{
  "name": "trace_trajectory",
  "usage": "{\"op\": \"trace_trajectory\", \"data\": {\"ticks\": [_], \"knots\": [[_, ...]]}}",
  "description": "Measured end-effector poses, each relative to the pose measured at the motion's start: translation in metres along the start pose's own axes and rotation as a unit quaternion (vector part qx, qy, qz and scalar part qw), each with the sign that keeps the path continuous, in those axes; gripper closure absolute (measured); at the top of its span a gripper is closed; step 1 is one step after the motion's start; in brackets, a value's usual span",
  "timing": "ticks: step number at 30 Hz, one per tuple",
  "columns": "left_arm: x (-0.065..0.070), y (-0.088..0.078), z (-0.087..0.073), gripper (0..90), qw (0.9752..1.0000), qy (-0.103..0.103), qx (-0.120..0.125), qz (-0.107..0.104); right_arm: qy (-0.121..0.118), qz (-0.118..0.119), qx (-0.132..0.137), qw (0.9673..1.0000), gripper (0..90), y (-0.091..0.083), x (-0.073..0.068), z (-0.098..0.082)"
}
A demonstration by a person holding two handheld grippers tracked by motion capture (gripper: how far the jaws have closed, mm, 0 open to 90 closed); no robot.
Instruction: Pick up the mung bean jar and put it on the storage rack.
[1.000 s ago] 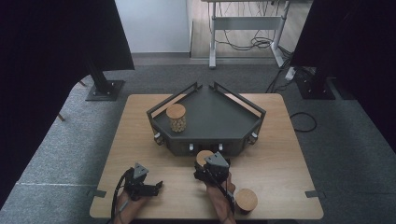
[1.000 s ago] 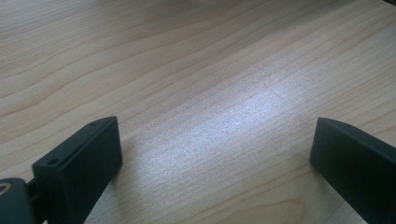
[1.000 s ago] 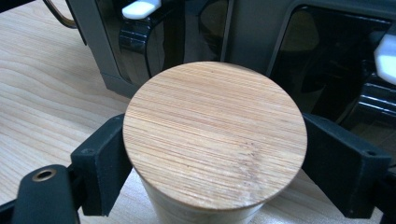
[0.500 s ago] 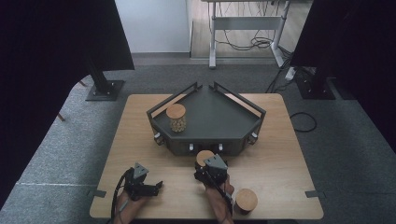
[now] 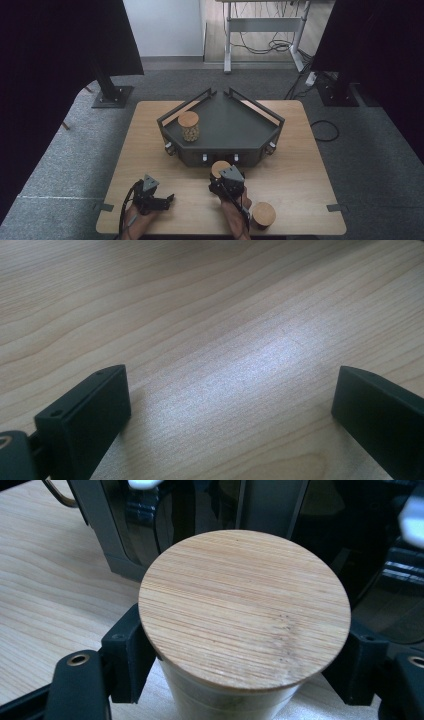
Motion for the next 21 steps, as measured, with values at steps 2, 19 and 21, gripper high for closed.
{"op": "trace_trajectory", "data": {"ticks": [2,19,21], "knots": [[0.0,0.0,0.0,2.1,1.0,0.0,0.0,0.0,-0.001,0.002,0.003,1.0,24.8,-0.002,0.0,0.001],[0.0,0.0,0.0,2.1,1.0,0.0,0.0,0.0,-0.01,0.017,0.012,0.9997,24.7,-0.016,-0.002,0.015],[0.0,0.0,0.0,2.1,1.0,0.001,0.0,0.0,-0.011,0.019,0.012,0.9997,24.8,-0.018,-0.002,0.016]]}}
Point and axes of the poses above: each handheld gripper's, and its own axes: y roughly forward along the jaws, z roughly out of its top, x roughly to its right, the point moved 7 cm from there along y, roughly forward along the jaws, and after that the axes turned 13 degrees about y, right-handed, at the moved point
